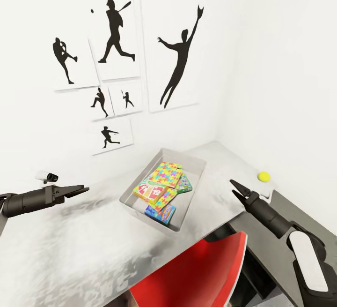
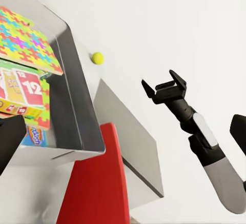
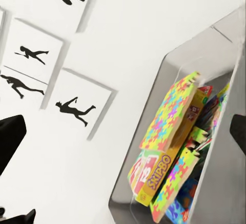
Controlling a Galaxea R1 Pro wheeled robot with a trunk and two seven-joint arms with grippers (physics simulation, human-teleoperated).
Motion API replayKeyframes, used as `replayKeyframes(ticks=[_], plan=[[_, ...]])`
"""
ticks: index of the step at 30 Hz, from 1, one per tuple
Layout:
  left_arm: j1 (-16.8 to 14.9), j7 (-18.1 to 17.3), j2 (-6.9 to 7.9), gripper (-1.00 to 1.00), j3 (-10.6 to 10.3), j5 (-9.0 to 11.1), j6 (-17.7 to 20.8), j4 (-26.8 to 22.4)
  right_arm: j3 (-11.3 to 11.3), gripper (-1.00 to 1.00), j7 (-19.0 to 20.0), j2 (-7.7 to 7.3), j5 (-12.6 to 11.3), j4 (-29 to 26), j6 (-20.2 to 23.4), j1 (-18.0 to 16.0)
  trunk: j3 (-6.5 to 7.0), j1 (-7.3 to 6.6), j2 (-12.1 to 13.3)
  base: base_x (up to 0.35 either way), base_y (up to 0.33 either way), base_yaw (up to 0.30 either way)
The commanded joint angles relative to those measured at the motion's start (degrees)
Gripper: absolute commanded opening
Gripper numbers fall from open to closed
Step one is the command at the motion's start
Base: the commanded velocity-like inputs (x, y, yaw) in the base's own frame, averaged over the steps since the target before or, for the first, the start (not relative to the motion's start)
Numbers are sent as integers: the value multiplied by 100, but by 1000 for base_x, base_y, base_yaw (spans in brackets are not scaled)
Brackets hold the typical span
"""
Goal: Put all the toys in the child's room - the three board games (two on the bed and one on the table), the two jigsaw puzzles on the table, and the tennis ball on the table - inside the toy box on the table in the child's room.
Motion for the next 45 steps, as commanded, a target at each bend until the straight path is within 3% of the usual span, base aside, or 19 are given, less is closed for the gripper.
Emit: replayKeyframes(ticks=[1, 24, 45], plan=[[-3, -23, 1, 100, 0, -2, 61, -2, -21, 100, 11, 1, -12, -2, 34, 3, -5, 4, -11, 0, -1, -197], [-3, -23, -2, 100, 5, 5, 62, -2, -53, 100, 19, 0, 70, -7, 5, 21, 140, 4, -11, 0, 0, -213], [-3, -23, -2, 100, 8, 5, 62, -2, -68, 100, 17, 0, 71, -7, 4, 21, 150, 4, -11, 0, 0, -18]])
